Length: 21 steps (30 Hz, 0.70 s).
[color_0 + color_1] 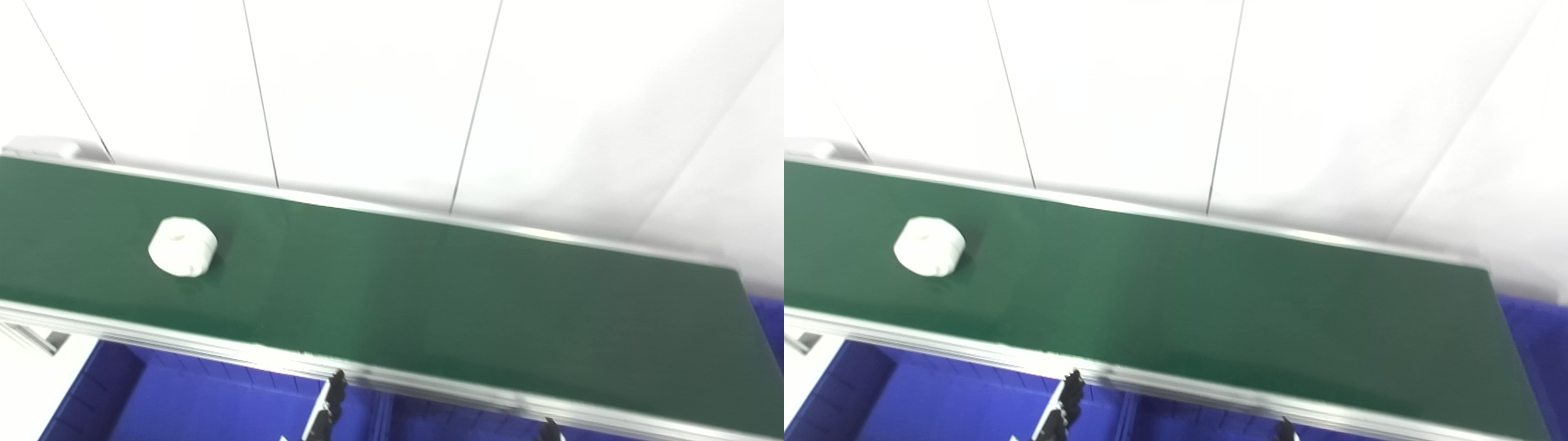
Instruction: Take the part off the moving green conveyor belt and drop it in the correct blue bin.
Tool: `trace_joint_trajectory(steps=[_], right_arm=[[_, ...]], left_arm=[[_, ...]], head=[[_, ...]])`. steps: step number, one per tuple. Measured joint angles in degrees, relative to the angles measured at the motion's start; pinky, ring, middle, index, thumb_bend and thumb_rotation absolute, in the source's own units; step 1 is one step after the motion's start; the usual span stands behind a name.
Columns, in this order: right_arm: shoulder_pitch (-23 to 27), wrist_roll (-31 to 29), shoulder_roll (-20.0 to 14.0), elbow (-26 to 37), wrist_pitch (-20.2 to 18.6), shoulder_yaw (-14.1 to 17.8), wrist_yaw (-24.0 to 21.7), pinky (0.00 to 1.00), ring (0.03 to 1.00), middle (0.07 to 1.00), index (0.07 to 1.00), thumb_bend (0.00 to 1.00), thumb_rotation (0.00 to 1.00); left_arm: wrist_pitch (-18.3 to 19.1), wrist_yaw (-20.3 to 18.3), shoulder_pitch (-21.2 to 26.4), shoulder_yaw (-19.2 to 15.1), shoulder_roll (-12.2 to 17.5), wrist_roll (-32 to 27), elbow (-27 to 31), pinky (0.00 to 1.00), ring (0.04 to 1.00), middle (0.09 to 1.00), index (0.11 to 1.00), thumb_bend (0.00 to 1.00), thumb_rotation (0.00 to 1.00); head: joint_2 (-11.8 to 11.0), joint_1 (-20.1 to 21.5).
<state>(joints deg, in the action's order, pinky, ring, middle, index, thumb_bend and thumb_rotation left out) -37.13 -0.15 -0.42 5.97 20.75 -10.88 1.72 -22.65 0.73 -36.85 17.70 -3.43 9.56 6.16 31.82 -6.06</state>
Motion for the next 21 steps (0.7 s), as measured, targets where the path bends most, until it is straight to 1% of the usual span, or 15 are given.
trace_joint_trajectory(steps=[1,3,4,5,6,10,11,12,14,15,17,18,19,20,21], right_arm=[[0.24,-0.71,-0.25,-0.09,0.02,0.27,-0.35,1.00,1.000,1.000,1.000,0.96,1.00],[0.69,-1.82,-0.68,-0.26,0.06,0.70,-0.94,1.00,1.000,1.000,1.000,0.96,1.00],[0.83,-2.26,-0.81,-0.28,0.10,0.88,-1.05,1.00,1.000,1.000,1.000,0.97,1.00],[0.90,-2.68,-0.88,-0.33,0.14,1.03,-1.15,1.00,1.000,1.000,1.000,0.97,1.00],[0.97,-2.96,-0.91,-0.46,0.18,1.16,-1.22,1.00,1.000,1.000,1.000,0.96,1.00],[1.19,-3.75,-1.16,-1.37,0.25,1.40,-2.20,1.00,1.000,1.000,1.000,0.96,1.00],[1.21,-4.00,-1.26,-1.36,0.25,1.43,-2.39,1.00,1.000,1.000,1.000,0.95,1.00],[1.24,-4.39,-1.27,-1.29,0.25,1.54,-2.64,1.00,1.000,1.000,1.000,0.95,1.00],[1.22,-5.00,-1.26,-0.98,0.24,1.73,-2.99,1.00,1.000,1.000,1.000,0.96,0.98],[1.20,-5.15,-1.24,-0.68,0.24,1.82,-3.08,1.00,1.000,1.000,1.000,0.95,0.98],[0.98,-5.38,-1.22,0.48,0.23,1.96,-3.12,1.00,1.000,1.000,1.000,0.94,0.99],[0.87,-5.42,-1.22,1.10,0.23,1.98,-3.13,1.00,1.000,1.000,1.000,0.93,0.99],[0.72,-5.47,-1.22,1.54,0.23,2.02,-3.14,1.00,1.000,1.000,1.000,0.93,0.99],[0.41,-5.48,-1.21,2.11,0.22,2.07,-3.14,1.00,1.000,1.000,1.000,0.93,0.99],[0.16,-5.48,-1.22,2.45,0.20,2.10,-3.14,1.00,1.000,1.000,1.000,0.93,0.99]], left_arm=[[-0.30,0.45,0.18,-0.02,-0.01,0.74,-0.49,0.99,0.985,0.997,1.000,0.65,1.00],[-0.91,1.09,0.51,-0.06,-0.02,1.45,-1.36,0.93,0.962,0.982,1.000,0.61,1.00],[-1.33,1.47,0.58,-0.06,-0.03,2.18,-1.48,0.92,0.957,0.979,1.000,0.61,1.00],[-1.57,1.95,0.63,-0.07,-0.04,2.76,-1.56,0.91,0.953,0.977,1.000,0.61,1.00],[-1.61,2.58,0.70,-0.12,-0.09,3.30,-1.73,0.88,0.940,0.971,1.000,0.63,1.00],[-1.60,3.17,0.82,-0.13,-0.11,3.39,-1.96,0.89,0.953,0.979,1.000,0.65,1.00],[-1.61,3.24,0.87,-0.12,-0.10,3.40,-1.99,0.87,0.948,0.973,1.000,0.62,1.00],[-1.60,3.37,0.95,-0.09,-0.09,3.40,-2.04,0.86,0.945,0.969,1.000,0.60,1.00],[-1.61,3.47,1.05,-0.05,-0.07,3.41,-2.05,0.84,0.931,0.961,1.000,0.58,0.99],[-1.61,3.48,1.08,0.01,-0.04,3.42,-1.99,0.83,0.927,0.960,1.000,0.62,0.96],[-1.30,3.32,0.67,0.46,0.12,3.12,-0.14,0.83,0.927,0.959,1.000,0.70,0.93],[-1.09,3.14,-0.01,0.91,0.25,2.91,2.42,0.82,0.925,0.960,1.000,0.79,0.91],[-0.94,2.87,-0.96,1.52,0.43,2.64,5.80,0.80,0.927,0.969,1.000,0.84,0.89],[-0.89,2.55,-1.89,2.04,0.54,2.51,9.36,0.79,0.927,0.975,1.000,0.86,0.87],[-1.09,2.48,-2.59,2.51,0.66,2.60,12.03,0.76,0.914,0.967,1.000,0.86,0.84]], head=[[0.00,-0.70],[-0.53,-1.58],[-0.53,-1.58],[-1.22,-2.10],[-1.40,-2.89],[-0.88,-5.01],[-0.70,-5.53],[0.08,-6.93],[0.44,-7.47],[1.05,-7.99],[1.23,-7.91],[1.84,-7.39],[1.85,-7.38],[2.45,-7.38],[2.46,-7.38]])
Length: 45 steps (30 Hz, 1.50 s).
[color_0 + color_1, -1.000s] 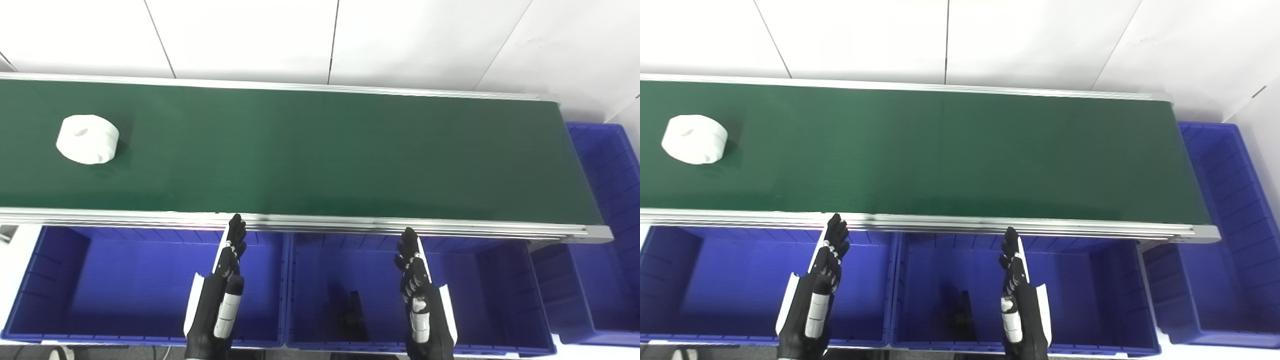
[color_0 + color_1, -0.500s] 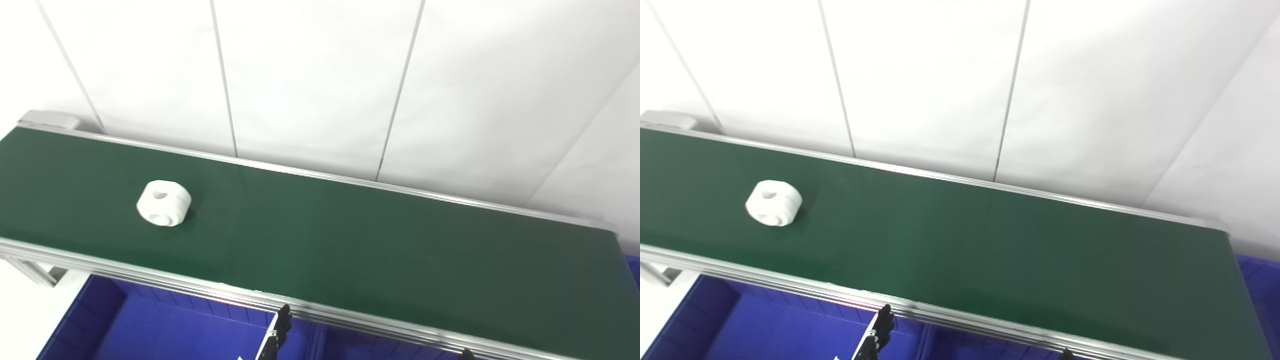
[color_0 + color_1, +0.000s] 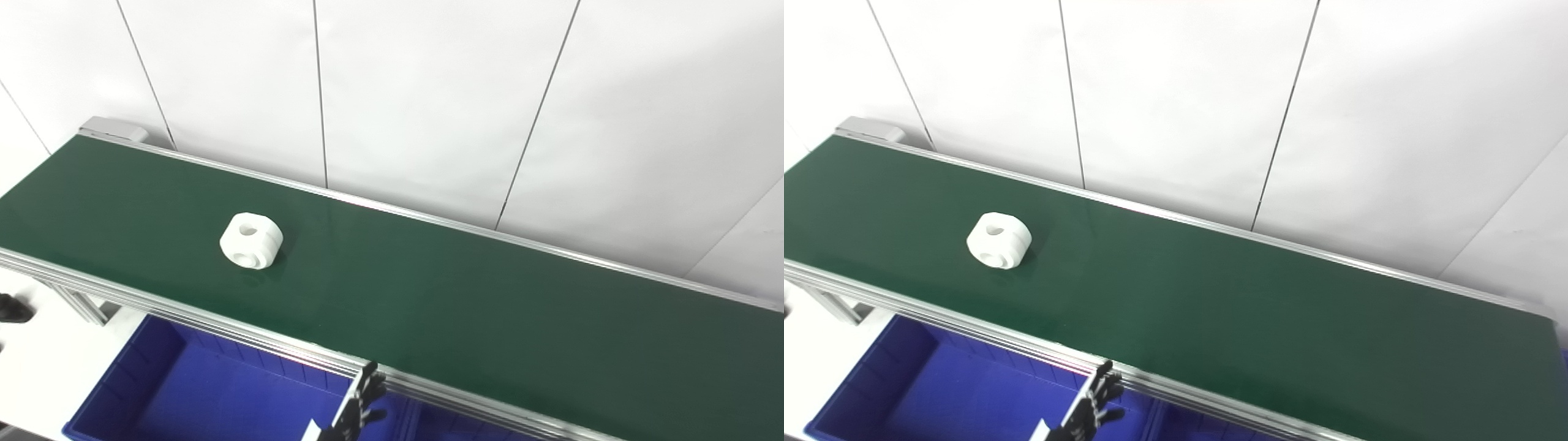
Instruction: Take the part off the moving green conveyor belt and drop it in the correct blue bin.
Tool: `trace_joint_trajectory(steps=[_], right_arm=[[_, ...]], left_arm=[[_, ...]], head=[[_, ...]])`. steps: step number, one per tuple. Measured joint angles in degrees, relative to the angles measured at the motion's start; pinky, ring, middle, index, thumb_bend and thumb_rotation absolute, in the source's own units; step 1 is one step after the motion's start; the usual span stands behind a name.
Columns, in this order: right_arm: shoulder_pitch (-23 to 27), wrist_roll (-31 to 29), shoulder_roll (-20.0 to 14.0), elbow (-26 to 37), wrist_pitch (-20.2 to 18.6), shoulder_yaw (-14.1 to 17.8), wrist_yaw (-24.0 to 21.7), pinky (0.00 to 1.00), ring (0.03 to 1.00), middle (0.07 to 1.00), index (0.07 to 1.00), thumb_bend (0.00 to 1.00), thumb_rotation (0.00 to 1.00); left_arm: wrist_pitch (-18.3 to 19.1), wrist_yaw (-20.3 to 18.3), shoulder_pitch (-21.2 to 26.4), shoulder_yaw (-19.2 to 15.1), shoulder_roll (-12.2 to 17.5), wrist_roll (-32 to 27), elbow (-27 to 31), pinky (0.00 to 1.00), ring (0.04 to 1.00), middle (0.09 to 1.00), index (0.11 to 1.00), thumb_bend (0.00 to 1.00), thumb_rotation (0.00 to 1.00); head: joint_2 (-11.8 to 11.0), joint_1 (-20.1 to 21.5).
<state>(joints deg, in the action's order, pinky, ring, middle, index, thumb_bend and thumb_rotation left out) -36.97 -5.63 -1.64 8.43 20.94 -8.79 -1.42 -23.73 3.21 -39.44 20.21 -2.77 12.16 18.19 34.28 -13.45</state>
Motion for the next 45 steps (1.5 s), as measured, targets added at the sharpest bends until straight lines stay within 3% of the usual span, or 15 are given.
trace_joint_trajectory(steps=[3,7,9,13,16,20,24,31,37,42,45], right_arm=[[-0.56,-0.16,-0.06,0.67,-0.12,0.09,-0.02,1.00,1.000,1.000,1.000,0.93,1.00],[-1.20,-0.36,-0.12,2.17,-0.38,0.06,-0.08,1.00,1.000,1.000,1.000,0.91,1.00],[-1.26,-0.35,-0.12,2.25,-0.60,0.04,-0.08,1.00,1.000,1.000,1.000,0.90,1.00],[-1.28,-0.37,-0.12,2.25,-1.29,0.03,-0.08,1.00,1.000,1.000,1.000,0.87,1.00],[-1.42,-0.37,0.03,2.24,-1.88,0.04,-0.08,1.00,1.000,1.000,1.000,0.86,1.00],[-0.89,-0.42,0.20,2.12,-2.09,0.10,-0.08,1.00,1.000,1.000,1.000,0.85,1.00],[0.80,-0.31,0.17,1.43,-2.12,0.44,-0.09,1.00,1.000,1.000,1.000,0.86,1.00],[1.11,0.43,0.49,-0.18,-2.12,0.60,-0.08,1.00,1.000,1.000,1.000,0.84,1.00],[1.60,2.35,0.61,-0.19,-2.12,0.78,-0.02,1.00,0.994,0.961,0.966,0.80,1.00],[1.64,3.25,1.04,-0.19,-2.12,0.96,0.05,1.00,0.981,0.940,0.938,0.81,1.00],[1.80,3.83,1.26,-0.09,-2.12,0.75,0.02,1.00,0.970,0.916,0.917,0.83,1.00]], left_arm=[[-0.26,-0.16,-0.83,0.54,-0.05,1.82,5.24,0.68,0.852,0.917,0.991,0.80,0.74],[-0.61,1.17,0.93,-0.14,-0.71,6.38,10.69,0.67,0.849,0.902,0.976,0.83,0.66],[-0.90,2.19,4.97,-2.26,-0.48,9.12,13.14,0.67,0.860,0.908,0.990,0.81,0.61],[-0.61,2.27,13.08,-7.17,1.62,10.81,16.04,0.65,0.852,0.893,0.993,0.92,0.52],[2.59,-0.47,16.23,-11.40,4.23,11.92,17.98,0.60,0.870,0.926,0.999,0.98,0.45],[10.64,-6.60,21.04,-16.25,10.59,13.76,18.89,0.62,0.875,0.931,0.990,1.00,0.42],[13.36,-9.60,27.98,-18.89,14.70,18.56,18.02,0.71,0.925,0.983,0.991,0.99,0.38],[19.47,-17.84,38.44,-19.49,20.19,24.57,15.61,0.67,0.913,0.989,0.973,0.97,0.36],[20.03,-23.46,47.10,-19.31,29.86,27.22,6.14,0.78,0.980,1.000,0.964,1.00,0.33],[18.83,-25.12,51.41,-16.87,33.81,29.61,0.69,0.93,0.993,1.000,0.964,1.00,0.31],[17.49,-27.31,54.21,-13.79,35.87,31.54,-3.55,0.95,0.999,1.000,0.930,1.00,0.30]], head=[[0.79,-1.05],[1.14,-1.05],[1.23,-1.05],[0.71,-0.70],[0.44,-0.70],[0.18,-1.14],[0.09,-1.41],[0.00,-1.67],[0.18,-1.06],[0.53,-0.62],[0.79,-0.26]])
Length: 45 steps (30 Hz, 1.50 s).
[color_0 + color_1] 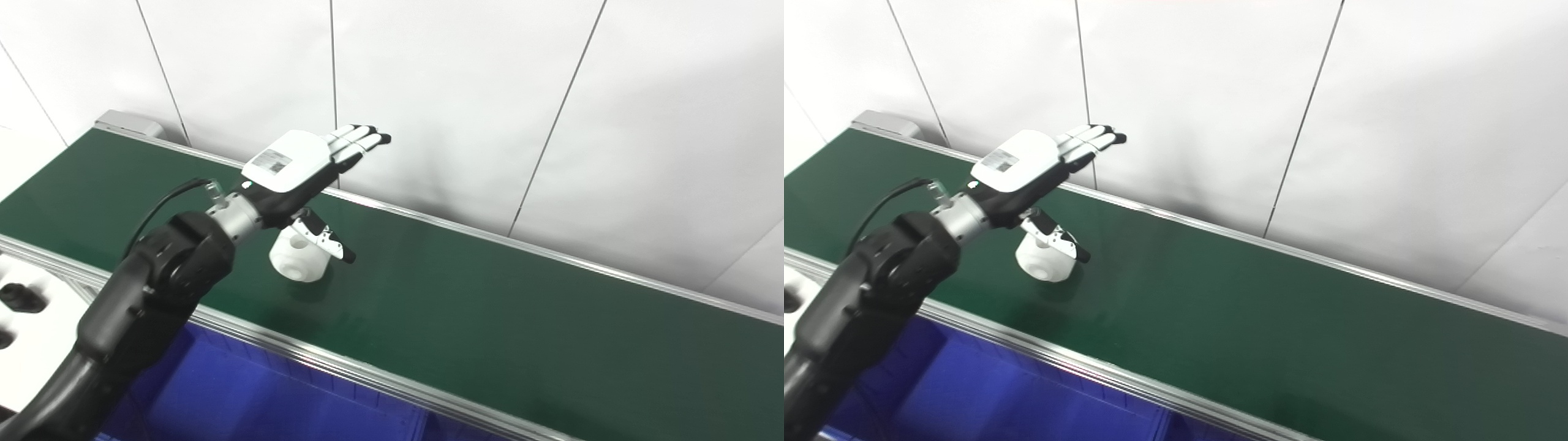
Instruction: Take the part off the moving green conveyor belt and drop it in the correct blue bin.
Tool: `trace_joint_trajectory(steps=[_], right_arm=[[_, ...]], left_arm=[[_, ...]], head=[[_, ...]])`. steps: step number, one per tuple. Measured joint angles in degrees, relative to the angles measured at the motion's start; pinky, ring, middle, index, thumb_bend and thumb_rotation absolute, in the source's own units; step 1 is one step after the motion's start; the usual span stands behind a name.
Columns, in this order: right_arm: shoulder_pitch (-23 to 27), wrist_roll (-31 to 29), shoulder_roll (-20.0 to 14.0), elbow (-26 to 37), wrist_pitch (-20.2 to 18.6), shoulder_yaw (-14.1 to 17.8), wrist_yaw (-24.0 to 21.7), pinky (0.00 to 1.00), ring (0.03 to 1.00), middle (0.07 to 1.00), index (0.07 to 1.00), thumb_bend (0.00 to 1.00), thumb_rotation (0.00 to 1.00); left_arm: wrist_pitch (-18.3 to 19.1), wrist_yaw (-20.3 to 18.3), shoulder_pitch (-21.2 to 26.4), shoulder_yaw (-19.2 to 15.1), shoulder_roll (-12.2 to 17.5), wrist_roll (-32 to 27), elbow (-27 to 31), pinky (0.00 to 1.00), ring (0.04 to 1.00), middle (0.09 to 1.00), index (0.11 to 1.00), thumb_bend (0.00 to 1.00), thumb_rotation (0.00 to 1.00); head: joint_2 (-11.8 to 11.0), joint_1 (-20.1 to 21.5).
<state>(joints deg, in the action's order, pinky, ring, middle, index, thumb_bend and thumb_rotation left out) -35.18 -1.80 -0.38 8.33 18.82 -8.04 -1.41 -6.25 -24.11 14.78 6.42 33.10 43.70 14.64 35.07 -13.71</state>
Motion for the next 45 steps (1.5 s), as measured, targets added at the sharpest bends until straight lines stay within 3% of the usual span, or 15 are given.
trace_joint_trajectory(steps=[5,13,20,27,29,32,36,42,45], right_arm=[[-0.32,0.07,0.02,0.43,-0.04,-0.23,-0.03,1.00,0.935,0.867,0.889,0.82,1.00],[-0.42,0.19,-0.02,0.64,-0.06,-0.67,-0.08,0.96,0.878,0.805,0.860,0.85,1.00],[-1.16,0.01,-0.02,1.93,-0.14,-1.26,-0.12,0.96,0.848,0.774,0.855,0.83,1.00],[-1.31,-0.06,-0.02,2.09,-0.16,-1.64,-0.14,0.94,0.840,0.768,0.851,0.84,1.00],[-1.50,-0.07,-0.02,2.26,-0.17,-1.69,-0.14,0.94,0.839,0.767,0.850,0.84,1.00],[-1.60,-0.24,-0.02,2.36,-0.17,-1.79,-0.14,0.94,0.844,0.767,0.849,0.84,1.00],[-1.81,-0.38,-0.03,2.82,-0.21,-1.86,-0.14,0.94,0.850,0.769,0.850,0.84,1.00],[-2.12,-0.74,-0.28,3.48,-0.31,-2.22,-0.31,0.95,0.851,0.767,0.851,0.82,1.00],[-2.47,-1.11,-0.35,3.62,-0.33,-2.30,-0.36,0.94,0.846,0.763,0.843,0.83,1.00]], left_arm=[[-0.39,-2.66,4.44,3.51,1.50,0.63,-6.37,0.98,1.000,1.000,0.909,1.00,0.30],[-3.17,-10.47,10.53,10.31,2.03,-2.19,-17.03,1.00,1.000,1.000,0.925,1.00,0.34],[-2.86,-18.35,13.75,14.98,1.98,-3.93,-19.42,0.95,0.989,0.984,0.938,1.00,0.40],[0.65,-22.60,14.60,19.19,1.36,-0.77,-21.90,0.84,0.945,0.965,0.917,1.00,0.36],[0.06,-20.73,14.60,20.46,1.32,1.94,-22.32,0.84,0.937,0.960,0.912,1.00,0.35],[-1.68,-15.03,14.51,20.65,1.27,5.36,-23.66,0.78,0.877,0.929,0.869,1.00,0.21],[-4.76,-3.43,13.39,20.89,1.23,10.68,-25.04,0.74,0.802,0.875,0.806,1.00,0.11],[-6.34,16.11,12.32,24.25,1.25,23.60,-29.93,0.73,0.792,0.848,0.753,0.91,0.01],[-5.84,24.01,11.29,24.14,1.05,25.67,-34.17,0.59,0.647,0.713,0.635,0.87,0.00]], head=[[0.44,0.44],[1.23,0.79],[1.76,1.05],[2.11,1.23],[2.20,1.23],[2.29,1.32],[2.37,1.14],[2.29,1.41],[2.37,1.50]])
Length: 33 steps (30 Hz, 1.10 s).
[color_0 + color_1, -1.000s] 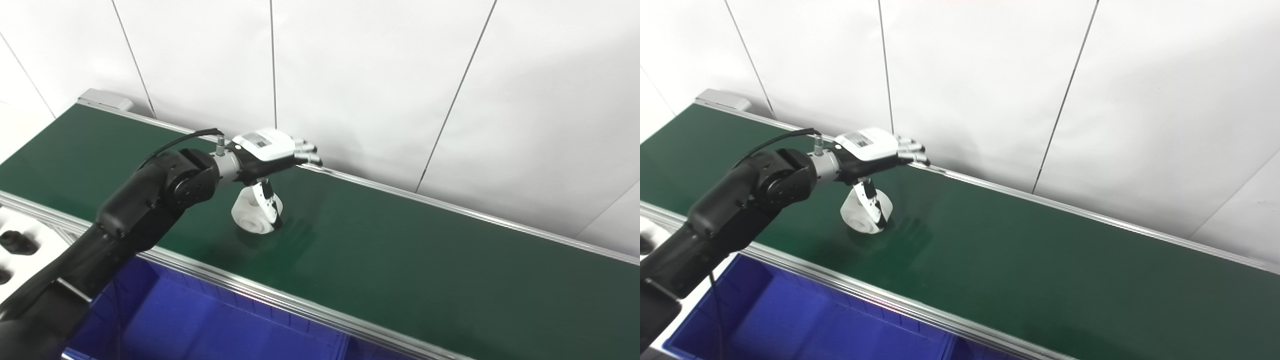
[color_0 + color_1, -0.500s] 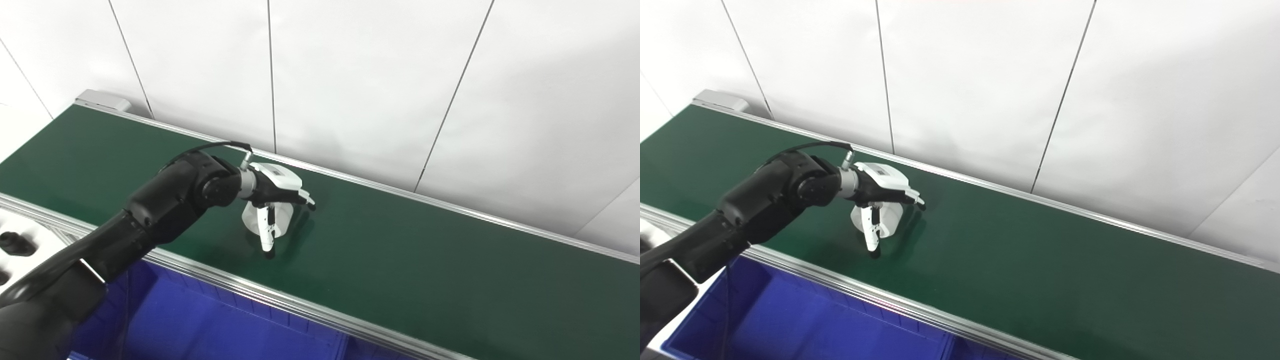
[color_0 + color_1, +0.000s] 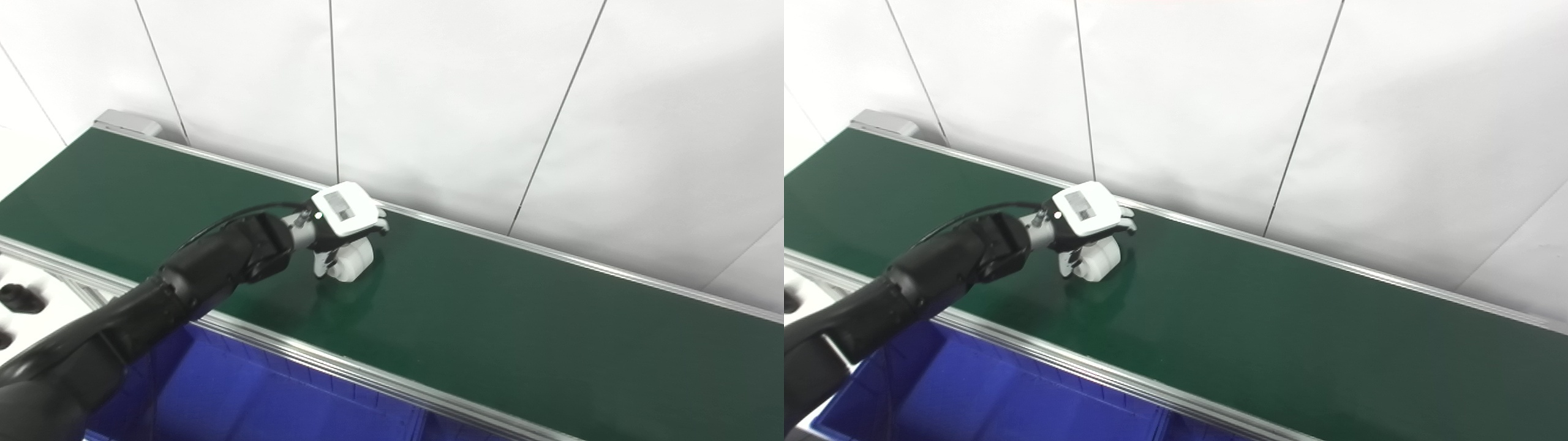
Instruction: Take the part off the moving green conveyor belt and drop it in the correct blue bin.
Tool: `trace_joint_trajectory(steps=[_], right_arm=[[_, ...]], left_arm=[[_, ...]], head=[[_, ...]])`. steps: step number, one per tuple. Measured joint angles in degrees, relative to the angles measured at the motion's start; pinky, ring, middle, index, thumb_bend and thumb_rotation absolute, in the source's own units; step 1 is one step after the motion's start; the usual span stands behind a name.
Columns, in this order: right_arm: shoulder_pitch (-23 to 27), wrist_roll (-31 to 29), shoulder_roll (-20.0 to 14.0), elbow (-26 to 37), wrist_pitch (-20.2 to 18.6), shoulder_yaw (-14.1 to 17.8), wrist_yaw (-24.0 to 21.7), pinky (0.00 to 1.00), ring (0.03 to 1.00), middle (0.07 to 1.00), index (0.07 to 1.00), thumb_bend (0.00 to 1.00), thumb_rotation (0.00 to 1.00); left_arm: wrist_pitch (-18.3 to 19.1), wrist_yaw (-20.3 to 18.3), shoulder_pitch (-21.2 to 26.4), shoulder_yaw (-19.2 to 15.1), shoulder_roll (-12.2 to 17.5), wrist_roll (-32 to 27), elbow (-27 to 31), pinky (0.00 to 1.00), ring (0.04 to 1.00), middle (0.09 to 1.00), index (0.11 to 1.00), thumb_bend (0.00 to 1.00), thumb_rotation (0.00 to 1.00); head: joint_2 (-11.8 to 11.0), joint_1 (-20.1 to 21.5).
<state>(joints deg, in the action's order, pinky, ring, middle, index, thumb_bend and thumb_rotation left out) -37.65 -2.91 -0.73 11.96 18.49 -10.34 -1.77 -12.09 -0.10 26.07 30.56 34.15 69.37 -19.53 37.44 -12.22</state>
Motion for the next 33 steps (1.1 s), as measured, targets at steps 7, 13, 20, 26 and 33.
trace_joint_trajectory(steps=[7,13,20,26,33], right_arm=[[-0.27,-0.36,-0.03,0.51,-0.64,-0.53,-0.10,0.92,0.833,0.756,0.831,0.82,1.00],[-0.30,-0.99,-0.19,0.55,-0.72,-0.76,-0.52,0.93,0.829,0.753,0.834,0.81,1.00],[-0.29,-1.11,-0.28,0.58,-0.80,-0.78,-0.88,0.93,0.824,0.747,0.827,0.81,1.00],[-0.30,-1.02,-0.29,1.03,-1.47,-0.81,-0.92,0.93,0.825,0.742,0.828,0.80,1.00],[-0.31,-1.67,-0.40,3.00,-3.16,-0.86,-1.25,0.96,0.847,0.765,0.847,0.78,1.00]], left_arm=[[0.13,0.37,-0.24,-1.31,-1.25,-4.21,-1.09,0.22,0.348,0.453,0.533,0.50,0.00],[2.73,-10.62,0.70,-1.29,-1.25,-6.06,3.13,0.23,0.341,0.449,0.542,0.49,0.00],[3.69,-15.99,0.69,-1.42,-1.17,-6.53,6.26,0.22,0.338,0.445,0.538,0.49,0.00],[3.39,-20.33,0.01,-3.14,-0.43,-9.50,9.28,0.25,0.349,0.456,0.535,0.49,0.00],[4.16,-26.83,-2.62,-10.09,1.79,-16.19,25.23,0.23,0.339,0.447,0.538,0.49,0.00]], head=[[0.53,-0.09],[0.70,-0.09],[0.79,-0.18],[2.28,-1.23],[4.13,-3.08]])
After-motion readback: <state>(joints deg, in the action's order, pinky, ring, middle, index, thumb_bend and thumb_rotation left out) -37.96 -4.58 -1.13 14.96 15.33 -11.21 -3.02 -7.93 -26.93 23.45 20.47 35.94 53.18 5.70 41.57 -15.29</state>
